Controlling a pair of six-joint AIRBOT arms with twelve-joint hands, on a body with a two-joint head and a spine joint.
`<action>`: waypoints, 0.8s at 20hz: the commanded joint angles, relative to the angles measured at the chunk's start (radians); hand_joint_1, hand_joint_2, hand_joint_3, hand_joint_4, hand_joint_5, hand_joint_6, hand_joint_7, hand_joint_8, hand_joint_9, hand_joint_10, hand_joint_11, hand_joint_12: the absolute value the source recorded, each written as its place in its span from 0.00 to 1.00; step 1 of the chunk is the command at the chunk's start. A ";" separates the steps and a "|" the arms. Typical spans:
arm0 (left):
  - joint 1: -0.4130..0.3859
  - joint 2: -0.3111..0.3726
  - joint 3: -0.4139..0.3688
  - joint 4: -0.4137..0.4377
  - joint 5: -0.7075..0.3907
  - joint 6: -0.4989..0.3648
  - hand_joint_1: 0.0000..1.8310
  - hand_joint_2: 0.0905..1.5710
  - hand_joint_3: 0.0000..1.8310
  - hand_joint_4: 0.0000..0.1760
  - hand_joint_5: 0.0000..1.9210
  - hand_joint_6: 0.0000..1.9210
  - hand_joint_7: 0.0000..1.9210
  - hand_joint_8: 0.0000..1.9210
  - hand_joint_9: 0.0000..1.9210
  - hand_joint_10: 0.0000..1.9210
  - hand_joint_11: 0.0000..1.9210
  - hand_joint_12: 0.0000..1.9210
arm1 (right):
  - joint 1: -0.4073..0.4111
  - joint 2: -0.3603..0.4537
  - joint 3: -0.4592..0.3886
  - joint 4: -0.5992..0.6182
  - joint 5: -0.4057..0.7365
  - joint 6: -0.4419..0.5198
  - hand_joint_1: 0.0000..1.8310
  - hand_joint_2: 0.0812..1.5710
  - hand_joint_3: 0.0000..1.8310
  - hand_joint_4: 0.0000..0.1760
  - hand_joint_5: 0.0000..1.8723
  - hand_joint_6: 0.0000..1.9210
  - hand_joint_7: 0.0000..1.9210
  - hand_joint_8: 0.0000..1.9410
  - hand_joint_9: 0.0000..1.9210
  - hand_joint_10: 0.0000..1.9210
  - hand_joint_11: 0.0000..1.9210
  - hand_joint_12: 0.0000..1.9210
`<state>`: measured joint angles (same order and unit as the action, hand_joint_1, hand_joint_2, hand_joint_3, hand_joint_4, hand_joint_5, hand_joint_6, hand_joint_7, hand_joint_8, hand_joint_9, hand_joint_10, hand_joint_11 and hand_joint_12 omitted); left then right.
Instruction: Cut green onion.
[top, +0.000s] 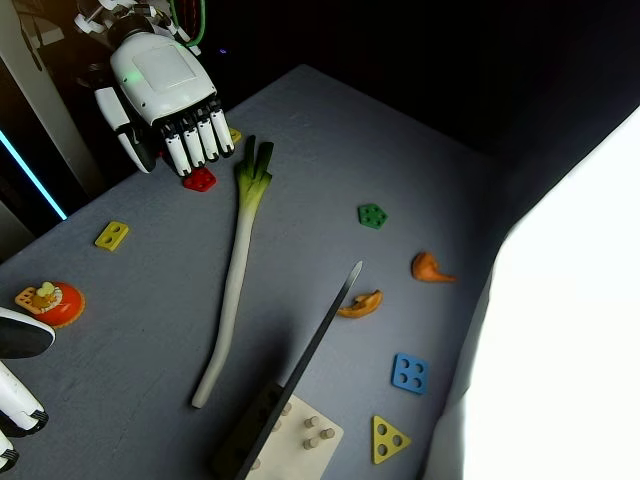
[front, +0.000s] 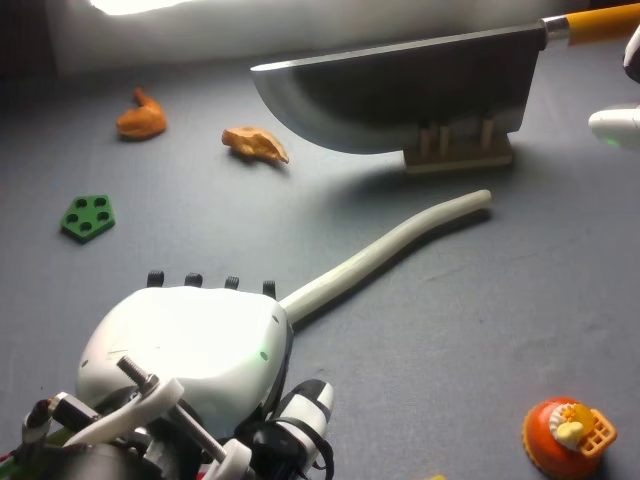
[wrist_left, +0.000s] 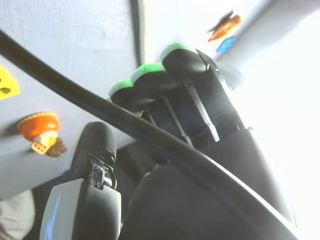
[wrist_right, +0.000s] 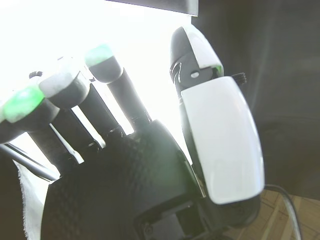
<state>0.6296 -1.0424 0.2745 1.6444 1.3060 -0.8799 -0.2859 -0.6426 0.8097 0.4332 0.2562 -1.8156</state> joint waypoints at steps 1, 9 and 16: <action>-0.008 0.003 0.005 0.087 0.042 0.004 0.24 0.77 0.10 0.28 0.04 0.04 0.05 0.03 0.03 0.05 0.00 0.18 | 0.009 0.005 0.000 -0.009 0.110 -0.007 0.10 0.62 0.12 0.03 0.00 0.01 0.00 0.00 0.00 0.00 0.00 0.01; -0.014 0.013 0.016 0.060 0.045 0.004 0.24 0.83 0.00 0.29 0.05 0.00 0.06 0.00 0.03 0.00 0.00 0.05 | 0.011 0.005 0.017 0.172 0.123 -0.102 0.07 0.67 0.01 0.06 0.00 0.00 0.00 0.00 0.00 0.00 0.00 0.00; -0.029 0.013 0.027 0.043 0.048 0.004 0.22 0.78 0.00 0.40 0.00 0.00 0.00 0.00 0.00 0.00 0.00 0.00 | 0.038 -0.011 0.128 0.402 0.098 -0.001 0.29 0.61 0.00 0.00 0.00 0.00 0.00 0.00 0.00 0.00 0.00 0.00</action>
<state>0.6106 -1.0355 0.3016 1.6005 1.3109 -0.8768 -0.2600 -0.6598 0.9409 0.8505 0.2699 -1.8122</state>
